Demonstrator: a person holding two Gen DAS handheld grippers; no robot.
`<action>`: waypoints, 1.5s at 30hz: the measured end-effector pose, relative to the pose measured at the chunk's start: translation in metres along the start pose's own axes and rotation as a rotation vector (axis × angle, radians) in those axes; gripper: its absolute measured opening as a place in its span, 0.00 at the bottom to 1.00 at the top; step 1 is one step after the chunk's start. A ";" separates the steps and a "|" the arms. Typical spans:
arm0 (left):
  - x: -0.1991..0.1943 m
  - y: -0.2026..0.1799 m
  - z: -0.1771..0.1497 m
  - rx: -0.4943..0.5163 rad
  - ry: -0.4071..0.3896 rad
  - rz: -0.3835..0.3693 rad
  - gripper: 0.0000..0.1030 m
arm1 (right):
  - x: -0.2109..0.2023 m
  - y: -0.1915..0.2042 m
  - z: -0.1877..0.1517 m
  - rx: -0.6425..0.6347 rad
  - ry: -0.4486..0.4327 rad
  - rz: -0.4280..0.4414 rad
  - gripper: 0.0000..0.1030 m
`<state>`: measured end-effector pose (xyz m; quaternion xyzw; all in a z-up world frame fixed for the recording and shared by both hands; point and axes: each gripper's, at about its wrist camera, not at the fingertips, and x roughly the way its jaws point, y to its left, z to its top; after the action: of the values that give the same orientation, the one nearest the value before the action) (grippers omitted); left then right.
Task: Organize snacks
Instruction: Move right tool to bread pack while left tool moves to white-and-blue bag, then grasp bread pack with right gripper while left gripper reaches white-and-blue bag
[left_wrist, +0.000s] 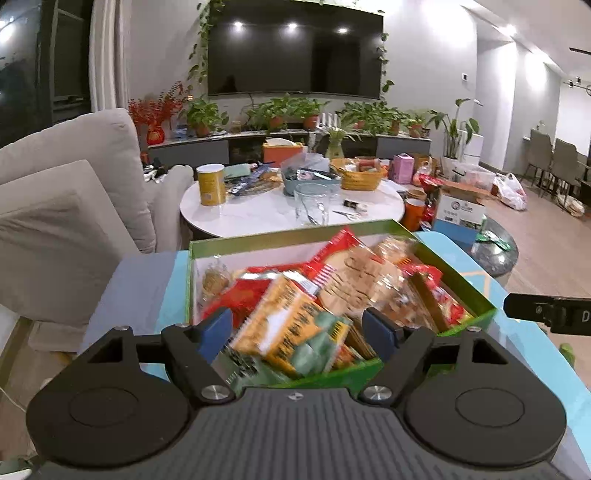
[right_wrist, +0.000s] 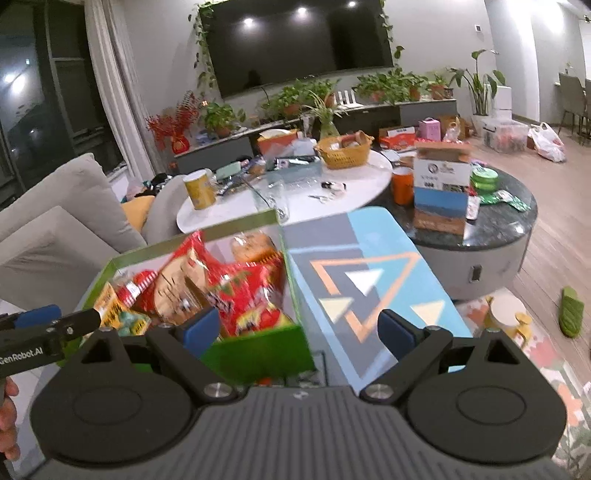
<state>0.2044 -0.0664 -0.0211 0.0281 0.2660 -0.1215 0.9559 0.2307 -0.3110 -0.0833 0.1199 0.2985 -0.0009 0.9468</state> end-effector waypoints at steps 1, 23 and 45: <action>-0.002 -0.003 -0.001 0.004 0.000 -0.004 0.73 | -0.002 -0.002 -0.003 -0.001 0.005 -0.002 0.60; 0.020 -0.112 -0.048 0.206 0.158 -0.192 0.73 | -0.027 -0.075 -0.043 0.035 0.037 -0.075 0.60; 0.007 -0.084 -0.051 0.091 0.157 -0.220 0.40 | -0.030 -0.039 -0.082 -0.370 0.147 0.011 0.60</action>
<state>0.1634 -0.1429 -0.0673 0.0516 0.3357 -0.2350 0.9107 0.1567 -0.3328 -0.1399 -0.0546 0.3611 0.0679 0.9284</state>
